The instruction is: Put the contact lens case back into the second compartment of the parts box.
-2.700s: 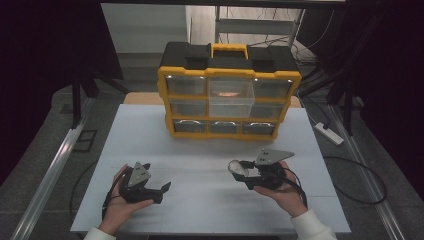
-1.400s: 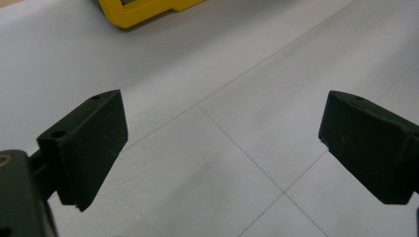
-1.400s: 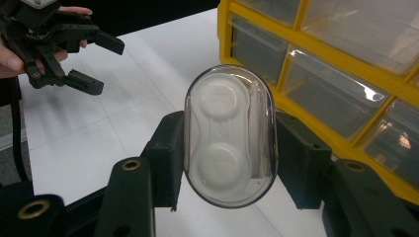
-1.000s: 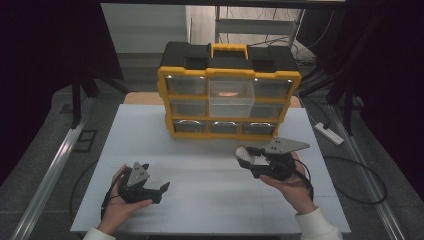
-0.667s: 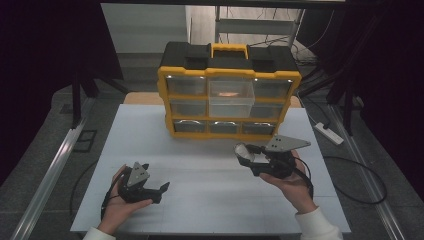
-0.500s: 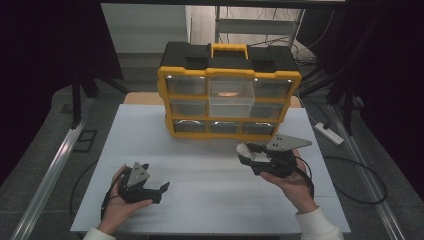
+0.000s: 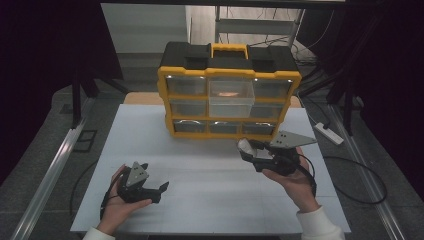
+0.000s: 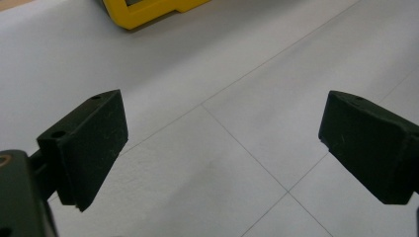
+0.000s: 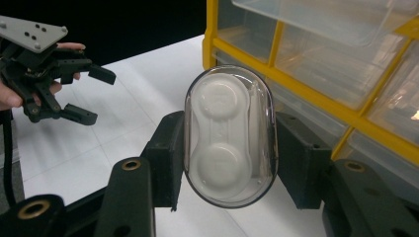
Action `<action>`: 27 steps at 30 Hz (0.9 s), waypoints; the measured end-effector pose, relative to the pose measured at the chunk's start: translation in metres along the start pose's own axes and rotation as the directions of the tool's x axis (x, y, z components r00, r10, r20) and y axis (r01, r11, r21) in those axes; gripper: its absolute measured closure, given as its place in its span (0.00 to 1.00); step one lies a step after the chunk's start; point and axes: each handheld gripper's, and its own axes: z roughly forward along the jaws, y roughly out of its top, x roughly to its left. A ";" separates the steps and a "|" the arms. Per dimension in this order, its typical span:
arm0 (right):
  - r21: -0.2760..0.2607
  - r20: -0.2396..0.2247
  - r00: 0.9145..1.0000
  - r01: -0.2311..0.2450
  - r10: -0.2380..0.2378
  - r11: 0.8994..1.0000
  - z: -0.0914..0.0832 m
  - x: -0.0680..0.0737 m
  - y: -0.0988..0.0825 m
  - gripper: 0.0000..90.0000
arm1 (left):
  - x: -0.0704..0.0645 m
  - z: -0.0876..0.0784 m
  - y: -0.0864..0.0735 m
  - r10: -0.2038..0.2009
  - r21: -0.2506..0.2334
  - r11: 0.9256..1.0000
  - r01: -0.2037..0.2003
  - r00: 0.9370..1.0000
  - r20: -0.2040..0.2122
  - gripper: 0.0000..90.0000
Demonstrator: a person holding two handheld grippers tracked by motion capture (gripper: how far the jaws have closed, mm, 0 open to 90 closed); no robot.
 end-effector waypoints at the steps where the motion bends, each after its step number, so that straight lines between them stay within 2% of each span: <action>1: -0.003 0.001 1.000 -0.003 0.003 1.000 -0.001 0.000 0.001 0.54 | 0.000 0.000 0.000 -0.001 0.000 1.000 0.001 1.000 0.000 0.06; 27: -0.070 0.034 0.999 0.009 -0.006 0.998 -0.014 -0.009 0.034 0.54 | 0.000 0.001 0.000 -0.002 0.002 1.000 0.002 1.000 0.001 0.06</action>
